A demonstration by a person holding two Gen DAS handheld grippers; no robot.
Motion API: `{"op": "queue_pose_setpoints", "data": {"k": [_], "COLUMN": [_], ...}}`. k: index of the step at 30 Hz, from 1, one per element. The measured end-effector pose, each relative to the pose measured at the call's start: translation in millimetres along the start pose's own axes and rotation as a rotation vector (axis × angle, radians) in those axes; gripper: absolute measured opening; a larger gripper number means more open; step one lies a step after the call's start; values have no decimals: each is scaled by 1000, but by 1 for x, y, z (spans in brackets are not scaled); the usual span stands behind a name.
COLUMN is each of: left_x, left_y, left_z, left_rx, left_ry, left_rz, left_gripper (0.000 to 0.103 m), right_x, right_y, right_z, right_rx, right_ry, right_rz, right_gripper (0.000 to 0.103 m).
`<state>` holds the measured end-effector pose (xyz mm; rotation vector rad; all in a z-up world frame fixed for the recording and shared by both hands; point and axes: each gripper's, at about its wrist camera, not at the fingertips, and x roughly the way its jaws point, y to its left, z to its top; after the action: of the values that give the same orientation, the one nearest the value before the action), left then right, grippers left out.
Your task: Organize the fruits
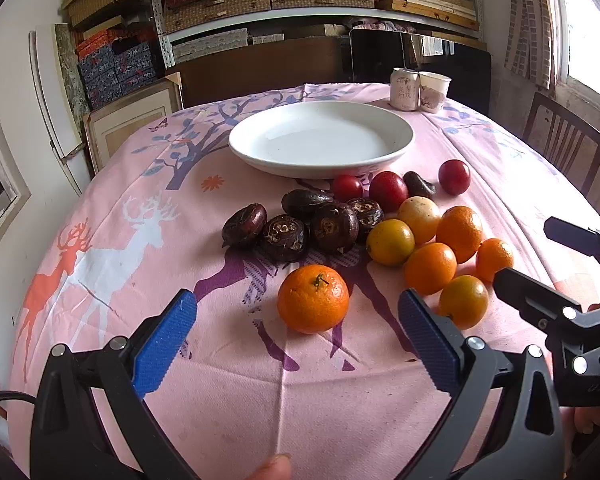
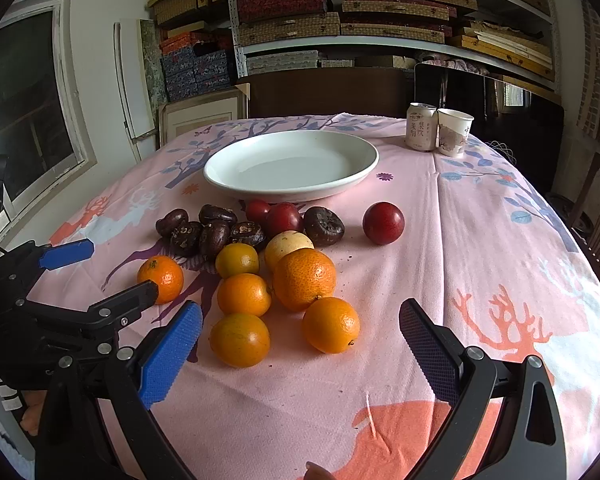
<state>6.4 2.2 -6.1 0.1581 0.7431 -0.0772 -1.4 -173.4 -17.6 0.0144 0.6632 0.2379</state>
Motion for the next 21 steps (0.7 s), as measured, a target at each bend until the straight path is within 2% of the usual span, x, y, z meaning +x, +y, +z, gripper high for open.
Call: {"op": "queue_pose_setpoints", "data": {"k": [21], "left_x": [4], "left_y": [2], "left_z": [-1], "left_rx": [-10], "left_ry": [26], "left_rz": [-1], "left_gripper": [99], "right_x": [-2], "right_y": [1], "right_z": [0], "right_rx": [-3], "right_ry": [-2], "right_rz": [3], "right_gripper": [100]}}
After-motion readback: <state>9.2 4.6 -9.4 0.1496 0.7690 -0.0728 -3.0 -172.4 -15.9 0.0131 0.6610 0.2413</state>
